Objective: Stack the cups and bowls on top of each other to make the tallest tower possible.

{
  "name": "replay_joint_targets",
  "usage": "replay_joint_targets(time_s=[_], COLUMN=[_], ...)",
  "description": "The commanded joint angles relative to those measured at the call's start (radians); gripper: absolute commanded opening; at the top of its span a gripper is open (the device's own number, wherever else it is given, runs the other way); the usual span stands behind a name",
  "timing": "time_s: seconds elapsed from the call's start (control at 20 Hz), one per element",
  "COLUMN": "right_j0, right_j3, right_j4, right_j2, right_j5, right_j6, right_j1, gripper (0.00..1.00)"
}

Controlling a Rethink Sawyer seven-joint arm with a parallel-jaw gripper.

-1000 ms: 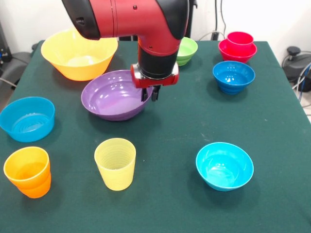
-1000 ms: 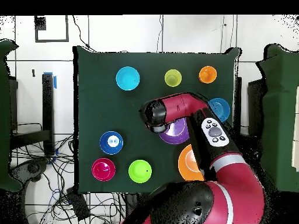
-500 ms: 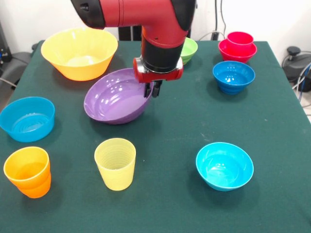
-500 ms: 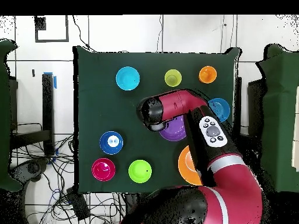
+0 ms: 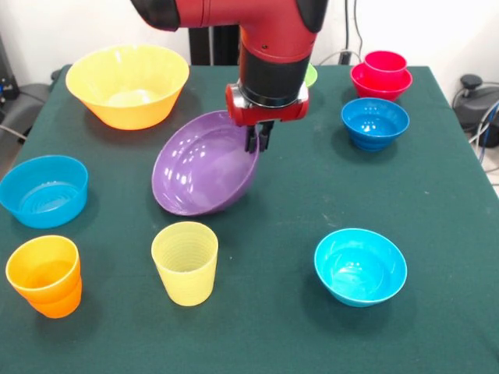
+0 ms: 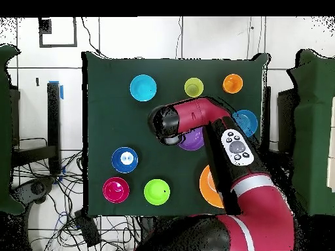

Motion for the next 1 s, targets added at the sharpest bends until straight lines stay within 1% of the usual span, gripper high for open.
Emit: replay_joint_targets(time_s=[0.05, 0.15, 0.3, 0.65, 0.95, 1.0], right_j0=[0.014, 0.010, -0.006, -0.023, -0.016, -0.016], right_j3=[0.078, 0.088, 0.108, 0.189, 0.230, 0.234], right_j4=[0.019, 0.023, 0.048, 0.090, 0.118, 0.117], right_j2=[0.077, 0.084, 0.103, 0.118, 0.132, 0.138], right_j5=[0.015, 0.010, 0.018, 0.012, 0.011, -0.003], right_j6=[-0.172, -0.172, -0.178, -0.136, -0.111, -0.111], right_j1=[-0.009, -0.014, -0.011, -0.041, -0.065, -0.066], gripper=[0.00, 0.00, 0.00, 0.00, 0.00, 0.00])
